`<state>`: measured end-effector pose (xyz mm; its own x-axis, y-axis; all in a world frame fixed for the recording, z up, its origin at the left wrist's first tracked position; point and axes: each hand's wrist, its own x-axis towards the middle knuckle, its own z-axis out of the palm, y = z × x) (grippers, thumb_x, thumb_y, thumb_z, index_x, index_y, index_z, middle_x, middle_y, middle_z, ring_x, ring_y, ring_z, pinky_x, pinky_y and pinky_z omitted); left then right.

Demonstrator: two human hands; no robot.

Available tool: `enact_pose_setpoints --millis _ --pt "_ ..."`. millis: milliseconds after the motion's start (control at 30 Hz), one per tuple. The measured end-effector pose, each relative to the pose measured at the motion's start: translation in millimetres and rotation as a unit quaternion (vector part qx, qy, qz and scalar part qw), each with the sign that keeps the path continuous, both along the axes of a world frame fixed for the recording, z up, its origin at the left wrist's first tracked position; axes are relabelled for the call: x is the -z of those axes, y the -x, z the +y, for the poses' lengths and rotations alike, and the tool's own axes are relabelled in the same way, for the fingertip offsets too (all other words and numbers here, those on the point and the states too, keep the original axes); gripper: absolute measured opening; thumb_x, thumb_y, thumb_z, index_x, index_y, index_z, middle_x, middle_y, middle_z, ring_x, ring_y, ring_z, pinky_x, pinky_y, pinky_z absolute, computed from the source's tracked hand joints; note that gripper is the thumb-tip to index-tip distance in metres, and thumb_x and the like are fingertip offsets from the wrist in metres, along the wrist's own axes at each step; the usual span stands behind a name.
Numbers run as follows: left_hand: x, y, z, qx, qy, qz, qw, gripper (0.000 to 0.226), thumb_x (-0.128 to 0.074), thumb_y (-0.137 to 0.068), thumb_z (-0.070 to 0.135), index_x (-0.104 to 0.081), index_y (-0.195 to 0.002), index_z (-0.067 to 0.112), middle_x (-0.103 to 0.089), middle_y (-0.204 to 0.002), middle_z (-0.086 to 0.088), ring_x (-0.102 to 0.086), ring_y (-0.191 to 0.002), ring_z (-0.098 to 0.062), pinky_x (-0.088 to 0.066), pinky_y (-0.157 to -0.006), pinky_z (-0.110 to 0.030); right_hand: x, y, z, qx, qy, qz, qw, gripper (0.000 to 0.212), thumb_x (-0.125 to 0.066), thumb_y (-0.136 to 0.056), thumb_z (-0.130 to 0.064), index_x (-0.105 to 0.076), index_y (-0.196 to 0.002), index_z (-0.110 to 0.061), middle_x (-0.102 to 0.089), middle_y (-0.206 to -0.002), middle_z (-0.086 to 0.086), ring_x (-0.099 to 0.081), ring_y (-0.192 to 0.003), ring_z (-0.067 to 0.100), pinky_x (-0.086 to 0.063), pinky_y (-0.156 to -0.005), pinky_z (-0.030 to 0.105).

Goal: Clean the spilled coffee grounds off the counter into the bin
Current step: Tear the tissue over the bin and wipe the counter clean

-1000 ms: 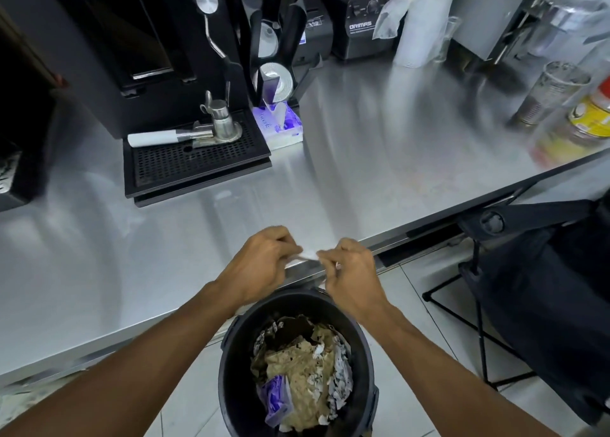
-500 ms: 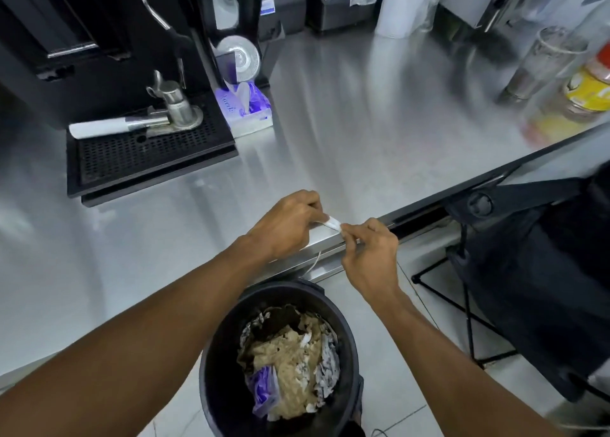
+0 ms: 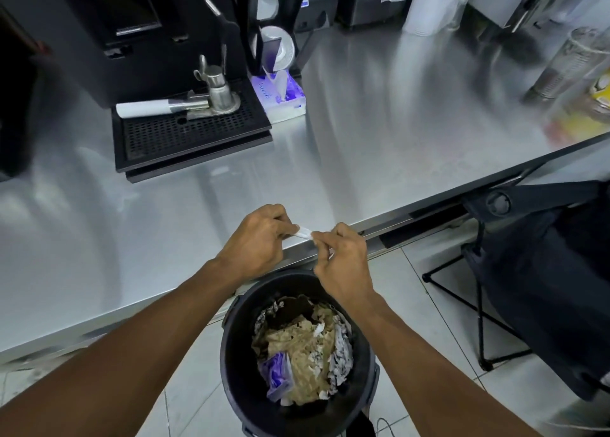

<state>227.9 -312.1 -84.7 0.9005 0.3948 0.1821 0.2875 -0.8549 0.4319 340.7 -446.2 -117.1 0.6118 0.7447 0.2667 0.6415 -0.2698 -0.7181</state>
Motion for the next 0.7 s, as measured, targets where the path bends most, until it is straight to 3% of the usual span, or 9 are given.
enact_pose_setpoints --millis 100,233,367,467,600,700 --pt "-2.4 19.3 -3.5 -0.011 -0.011 -0.001 1.000 0.029 -0.065 -0.078 -0.007 -0.078 -0.095 0.011 -0.064 -0.083 -0.001 -0.061 -0.076 -0.017 -0.056 -0.067 -0.035 -2.2 12.6 2.9 -0.021 0.008 -0.003 1.000 0.016 -0.068 -0.080 0.006 -0.076 -0.092 0.000 -0.054 -0.071 0.009 -0.050 -0.058 0.016 -0.036 -0.051 0.012" --pt "-3.2 45.0 -8.4 -0.021 -0.009 -0.004 1.000 0.028 -0.057 -0.078 -0.002 -0.078 -0.094 0.009 -0.064 -0.082 -0.002 -0.061 -0.075 -0.016 -0.055 -0.069 -0.031 -4.7 23.6 6.5 -0.068 0.039 -0.019 0.997 0.015 -0.063 -0.081 0.006 -0.076 -0.083 -0.001 -0.055 -0.072 0.010 -0.053 -0.061 0.020 -0.049 -0.050 0.032" --pt "-0.7 68.4 -13.0 -0.024 0.008 0.020 0.999 0.035 -0.065 -0.072 -0.010 -0.078 -0.094 0.013 -0.063 -0.083 0.003 -0.062 -0.077 -0.012 -0.055 -0.071 -0.028 -12.3 36.0 0.2 -0.131 0.089 -0.017 0.987 0.019 -0.062 -0.084 0.003 -0.078 -0.092 -0.004 -0.059 -0.078 0.008 -0.055 -0.067 0.017 -0.053 -0.060 0.029" --pt "-8.3 64.5 -5.4 -0.014 0.009 0.010 1.000 0.032 -0.063 -0.076 -0.007 -0.077 -0.096 0.013 -0.064 -0.089 0.003 -0.062 -0.084 -0.012 -0.054 -0.074 -0.028 -24.0 27.9 2.0 -0.122 0.084 -0.012 0.989 0.017 -0.061 -0.083 0.003 -0.076 -0.080 -0.004 -0.057 -0.074 0.007 -0.054 -0.065 0.016 -0.052 -0.062 0.030" --pt "-12.5 3.5 19.6 0.028 -0.054 -0.030 0.998 0.018 -0.068 -0.083 0.005 -0.076 -0.098 0.013 -0.065 -0.095 0.000 -0.058 -0.089 -0.015 -0.054 -0.072 -0.029 -37.3 -11.5 14.1 -0.037 0.072 -0.032 0.996 0.017 -0.063 -0.082 0.001 -0.076 -0.081 -0.011 -0.054 -0.074 0.002 -0.052 -0.064 0.012 -0.048 -0.059 0.018" --pt "-3.5 -58.4 30.5 0.068 -0.090 -0.020 0.993 0.023 -0.072 -0.078 0.000 -0.075 -0.098 0.012 -0.064 -0.098 0.000 -0.056 -0.093 -0.016 -0.054 -0.071 -0.032 -38.4 -49.1 15.5 0.035 0.090 -0.067 0.993 0.015 -0.064 -0.082 -0.002 -0.074 -0.077 -0.012 -0.051 -0.070 -0.002 -0.046 -0.060 0.010 -0.030 -0.054 0.003"
